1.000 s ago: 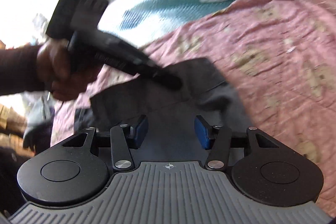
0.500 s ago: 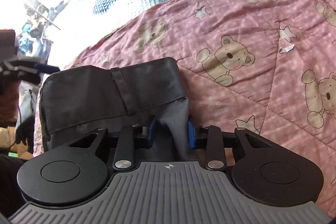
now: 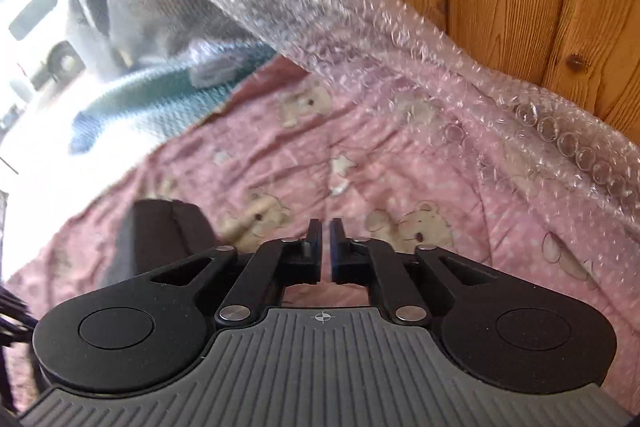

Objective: Fold clothes

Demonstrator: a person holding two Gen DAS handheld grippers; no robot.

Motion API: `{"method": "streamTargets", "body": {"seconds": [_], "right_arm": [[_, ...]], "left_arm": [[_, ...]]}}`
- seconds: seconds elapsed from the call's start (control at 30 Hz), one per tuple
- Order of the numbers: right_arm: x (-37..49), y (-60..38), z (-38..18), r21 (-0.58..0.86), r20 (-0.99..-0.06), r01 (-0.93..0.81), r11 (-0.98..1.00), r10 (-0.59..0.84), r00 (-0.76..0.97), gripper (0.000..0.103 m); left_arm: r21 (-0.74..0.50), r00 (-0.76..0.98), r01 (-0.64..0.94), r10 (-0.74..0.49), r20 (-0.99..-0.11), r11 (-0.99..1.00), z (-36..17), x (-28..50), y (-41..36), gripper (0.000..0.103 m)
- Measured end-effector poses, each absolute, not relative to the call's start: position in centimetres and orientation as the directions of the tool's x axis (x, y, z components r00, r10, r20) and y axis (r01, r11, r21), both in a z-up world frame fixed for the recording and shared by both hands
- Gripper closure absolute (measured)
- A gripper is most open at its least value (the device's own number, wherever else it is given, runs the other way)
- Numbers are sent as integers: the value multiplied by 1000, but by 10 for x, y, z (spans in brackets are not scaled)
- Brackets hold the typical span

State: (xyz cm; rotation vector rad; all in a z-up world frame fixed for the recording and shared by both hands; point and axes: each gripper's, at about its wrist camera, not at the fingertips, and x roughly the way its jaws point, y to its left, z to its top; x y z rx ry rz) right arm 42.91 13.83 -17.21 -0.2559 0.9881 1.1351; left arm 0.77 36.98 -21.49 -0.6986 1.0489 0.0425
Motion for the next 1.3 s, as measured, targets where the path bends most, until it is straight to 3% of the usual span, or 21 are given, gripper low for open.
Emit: {"method": "streamTargets", "body": {"seconds": [0.03,0.13,0.27,0.3,0.37,0.4,0.43,0.53,0.7,0.83,0.97,1.0,1.07,1.1,1.17,1.23,1.3], "right_arm": [[424,130,-160,334,-741,-843,422,670,42,56],[386,98,-129,382,-693,-867,320,720,-40,12],[326,77,-139,351,-728,-914,206,674,-127,2],[315,79,-153,316,-757,-926,207,643,-115,3],[300,86,-178,270,-806,-942,201,583,-107,24],[295,89,-187,264,-821,-947,184,559,-120,63],[288,92,-190,265,-825,-952,155,548,-141,86],[269,90,-179,220,-816,-973,69,560,-145,91],[262,81,-164,163,-812,-987,0,568,-134,95],[255,86,-159,143,-812,-988,-60,564,-152,95],[255,89,-165,156,-804,-985,-70,570,-168,95],[255,90,-166,162,-800,-984,-69,575,-172,95],[259,89,-167,162,-795,-986,-48,586,-159,95],[263,87,-167,152,-793,-988,-16,594,-132,94],[273,71,-163,152,-779,-986,68,622,-77,70],[280,45,-156,164,-760,-976,140,649,-35,21],[284,28,-162,164,-773,-970,179,634,-14,9]], "left_arm": [[-512,526,-338,-293,-798,789,-210,9,371,83],[-523,556,-285,-306,-773,803,-191,13,374,74],[-484,616,-111,-322,-719,868,-153,45,376,62],[-457,624,-45,-333,-707,888,-145,60,374,53],[-359,630,97,-337,-699,928,-130,97,367,48],[-297,629,172,-336,-701,939,-123,115,361,47],[-229,624,248,-336,-705,941,-116,134,355,44],[-74,590,471,-376,-714,879,-103,178,331,29],[90,458,777,-462,-760,623,-96,201,286,26],[258,442,869,-428,-788,423,-112,203,258,24],[208,334,924,-415,-846,320,-142,221,254,22],[177,294,936,-403,-866,304,-152,226,254,24],[88,191,958,-376,-907,273,-168,233,255,65],[49,151,960,-361,-920,276,-174,234,258,99],[-6,115,954,-388,-914,299,-169,231,269,103],[-48,112,936,-422,-899,350,-158,231,288,103],[-87,120,907,-451,-884,412,-147,236,306,103]]}}
